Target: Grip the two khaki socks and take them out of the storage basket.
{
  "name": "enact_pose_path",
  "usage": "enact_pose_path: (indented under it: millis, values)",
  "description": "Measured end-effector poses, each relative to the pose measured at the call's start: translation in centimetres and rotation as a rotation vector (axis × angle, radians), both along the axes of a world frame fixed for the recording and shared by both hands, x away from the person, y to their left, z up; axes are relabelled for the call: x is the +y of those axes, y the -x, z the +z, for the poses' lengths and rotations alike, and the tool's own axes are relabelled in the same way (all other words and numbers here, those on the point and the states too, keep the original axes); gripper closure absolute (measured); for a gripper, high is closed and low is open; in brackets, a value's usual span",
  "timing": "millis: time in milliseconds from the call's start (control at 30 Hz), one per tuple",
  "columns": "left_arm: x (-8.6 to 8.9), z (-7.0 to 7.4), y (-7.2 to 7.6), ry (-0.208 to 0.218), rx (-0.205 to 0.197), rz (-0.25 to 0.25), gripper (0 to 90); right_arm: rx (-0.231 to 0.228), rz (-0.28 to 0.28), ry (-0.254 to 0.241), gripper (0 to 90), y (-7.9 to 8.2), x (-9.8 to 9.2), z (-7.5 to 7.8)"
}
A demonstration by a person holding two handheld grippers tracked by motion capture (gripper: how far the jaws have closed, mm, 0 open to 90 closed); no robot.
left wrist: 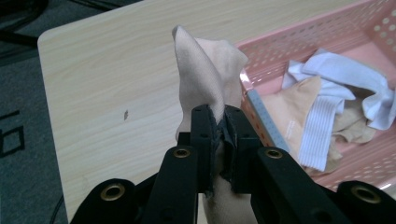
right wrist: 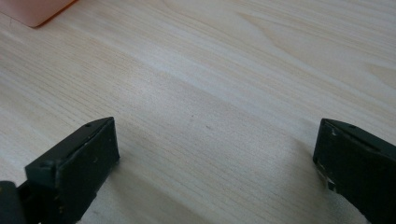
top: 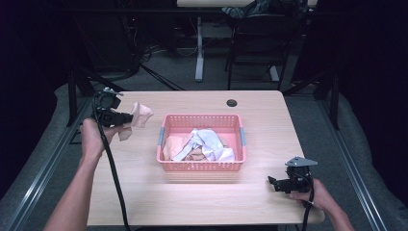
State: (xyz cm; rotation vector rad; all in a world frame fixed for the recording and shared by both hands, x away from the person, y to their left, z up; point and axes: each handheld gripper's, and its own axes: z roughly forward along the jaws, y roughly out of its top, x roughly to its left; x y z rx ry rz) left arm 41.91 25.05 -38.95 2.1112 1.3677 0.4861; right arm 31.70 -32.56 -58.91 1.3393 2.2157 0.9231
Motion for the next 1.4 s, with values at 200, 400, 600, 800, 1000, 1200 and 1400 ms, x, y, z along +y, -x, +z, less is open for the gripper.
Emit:
enact_pose_path:
  millis: [200,400,600,800,1000,1200,1400]
  values:
    - [1.7,-1.1,0.2,-0.004,0.018,0.034,82.8,0.0,0.001,-0.001,0.0,0.0,0.0,0.0]
    - [2.9,-2.0,0.4,0.001,0.031,0.06,83.1,0.0,0.0,-0.001,0.0,0.0,0.0,0.0]
    - [3.7,-3.2,0.4,0.007,0.054,0.078,83.3,0.0,0.0,0.0,0.0,0.0,0.0,0.0]
    - [4.1,-4.4,0.4,0.01,0.077,0.092,83.4,0.0,0.0,-0.001,0.0,0.0,0.0,0.0]
    - [4.4,-5.8,0.4,-0.002,0.101,0.111,83.4,0.0,0.0,-0.001,0.0,0.0,0.0,0.0]
    - [4.5,-7.6,0.3,-0.004,0.125,0.124,83.3,0.0,0.0,0.0,0.0,0.0,0.0,0.0]
    - [4.6,-9.7,0.1,0.008,0.158,0.134,83.3,0.0,0.0,-0.001,0.0,0.0,0.0,0.0]
